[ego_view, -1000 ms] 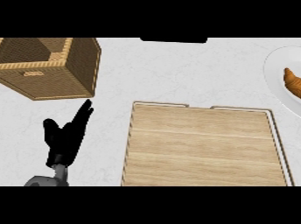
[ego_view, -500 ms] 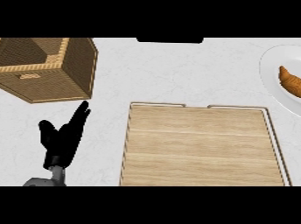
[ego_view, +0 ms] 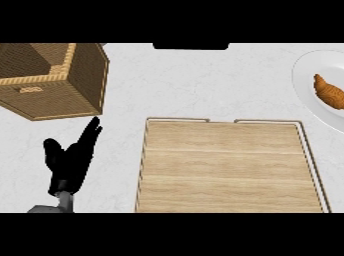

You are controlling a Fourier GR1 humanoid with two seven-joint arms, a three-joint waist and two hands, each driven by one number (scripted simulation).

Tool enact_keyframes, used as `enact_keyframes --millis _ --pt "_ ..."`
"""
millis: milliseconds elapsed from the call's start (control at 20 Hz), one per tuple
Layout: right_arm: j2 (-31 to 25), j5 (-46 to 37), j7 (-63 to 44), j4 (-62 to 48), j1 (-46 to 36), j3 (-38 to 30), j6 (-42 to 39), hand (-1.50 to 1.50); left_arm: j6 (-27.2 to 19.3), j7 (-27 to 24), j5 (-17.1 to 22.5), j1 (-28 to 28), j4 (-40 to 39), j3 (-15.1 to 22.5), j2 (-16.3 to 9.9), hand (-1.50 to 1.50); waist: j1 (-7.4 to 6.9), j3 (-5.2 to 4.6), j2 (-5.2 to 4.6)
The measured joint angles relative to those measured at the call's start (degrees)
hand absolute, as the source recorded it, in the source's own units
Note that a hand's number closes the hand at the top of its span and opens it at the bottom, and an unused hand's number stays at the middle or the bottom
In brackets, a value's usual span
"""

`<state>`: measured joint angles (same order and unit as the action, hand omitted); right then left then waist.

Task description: Pick the croissant from the tray and place it in the plate

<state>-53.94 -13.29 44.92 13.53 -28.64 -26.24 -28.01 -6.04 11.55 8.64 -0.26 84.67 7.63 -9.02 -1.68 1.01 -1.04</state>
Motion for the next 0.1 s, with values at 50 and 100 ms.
enact_keyframes --millis 50,100 --pt "-0.18 -0.03 0.11 0.16 0.25 0.16 0.14 -1.50 0.15 -0.43 -0.09 0.14 -0.13 0.00 -0.02 0.00 -0.08 0.00 0.01" --pt "-0.33 -0.07 0.37 0.34 0.70 0.34 0.23 -1.50 0.27 -0.61 0.05 -0.01 -0.37 -0.13 0.07 0.00 0.01 -0.01 0.00"
